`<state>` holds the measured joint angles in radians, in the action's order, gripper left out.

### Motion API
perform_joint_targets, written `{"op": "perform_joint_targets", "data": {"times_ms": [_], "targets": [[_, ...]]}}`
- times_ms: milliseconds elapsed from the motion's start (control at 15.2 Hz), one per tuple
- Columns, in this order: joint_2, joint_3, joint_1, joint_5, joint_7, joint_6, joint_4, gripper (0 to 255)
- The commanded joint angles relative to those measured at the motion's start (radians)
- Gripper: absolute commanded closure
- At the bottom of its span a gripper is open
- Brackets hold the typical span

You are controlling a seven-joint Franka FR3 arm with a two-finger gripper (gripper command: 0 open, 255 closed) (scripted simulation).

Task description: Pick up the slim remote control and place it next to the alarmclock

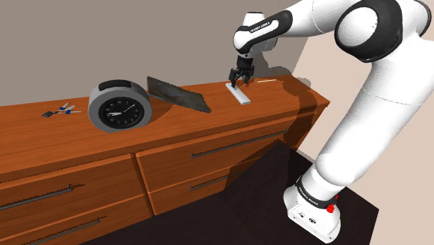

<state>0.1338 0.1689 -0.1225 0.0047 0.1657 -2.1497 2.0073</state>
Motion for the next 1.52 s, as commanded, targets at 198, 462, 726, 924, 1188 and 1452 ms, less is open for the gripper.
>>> {"op": "perform_joint_targets", "data": {"times_ms": [198,462,726,924,1188,1452], "targets": [[0.112,0.008,-0.02,0.028,0.012,-0.047,-0.065,0],[0.14,0.006,-0.022,0.034,0.016,-0.093,-0.046,0],[0.152,0.005,-0.023,0.037,0.018,-0.111,-0.039,0],[0.152,0.005,-0.023,0.037,0.018,-0.111,-0.039,0],[0.152,0.005,-0.023,0.037,0.018,-0.111,-0.039,255],[0.152,0.005,-0.023,0.037,0.018,-0.111,-0.039,255]]}}
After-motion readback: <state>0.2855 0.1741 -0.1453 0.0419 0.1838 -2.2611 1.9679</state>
